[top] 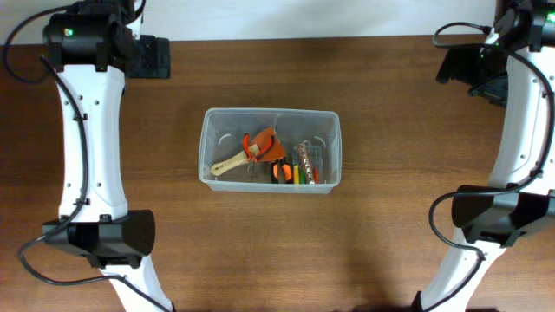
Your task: Pack container
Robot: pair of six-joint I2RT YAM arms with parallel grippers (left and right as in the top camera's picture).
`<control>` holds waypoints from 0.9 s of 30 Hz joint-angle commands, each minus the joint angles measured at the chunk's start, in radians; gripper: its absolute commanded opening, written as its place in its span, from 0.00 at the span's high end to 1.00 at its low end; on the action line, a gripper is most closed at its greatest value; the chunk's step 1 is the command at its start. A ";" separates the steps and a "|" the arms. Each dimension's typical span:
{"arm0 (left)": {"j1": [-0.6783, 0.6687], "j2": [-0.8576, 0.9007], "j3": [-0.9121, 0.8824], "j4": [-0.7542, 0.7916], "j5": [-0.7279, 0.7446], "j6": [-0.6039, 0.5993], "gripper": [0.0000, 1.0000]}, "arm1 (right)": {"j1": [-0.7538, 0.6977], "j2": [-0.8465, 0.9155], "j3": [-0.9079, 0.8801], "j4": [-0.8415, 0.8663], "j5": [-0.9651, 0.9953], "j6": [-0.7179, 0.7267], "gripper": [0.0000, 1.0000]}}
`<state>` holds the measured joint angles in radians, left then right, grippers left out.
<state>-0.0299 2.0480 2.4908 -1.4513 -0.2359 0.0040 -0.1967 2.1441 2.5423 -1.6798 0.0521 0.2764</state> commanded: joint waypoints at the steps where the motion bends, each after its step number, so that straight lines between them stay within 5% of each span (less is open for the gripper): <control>1: 0.006 0.001 -0.001 -0.002 0.011 -0.016 0.01 | 0.000 -0.008 0.007 0.000 0.005 -0.002 0.01; 17: 0.007 0.001 -0.001 -0.002 0.011 -0.015 0.01 | 0.000 -0.020 0.007 0.000 0.005 -0.002 0.01; 27: 0.007 0.001 -0.001 -0.002 0.011 -0.016 0.01 | 0.064 -0.330 0.007 0.000 0.005 -0.002 0.01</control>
<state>-0.0296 2.0480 2.4908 -1.4517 -0.2359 0.0021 -0.1780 1.9869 2.5340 -1.6791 0.0521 0.2760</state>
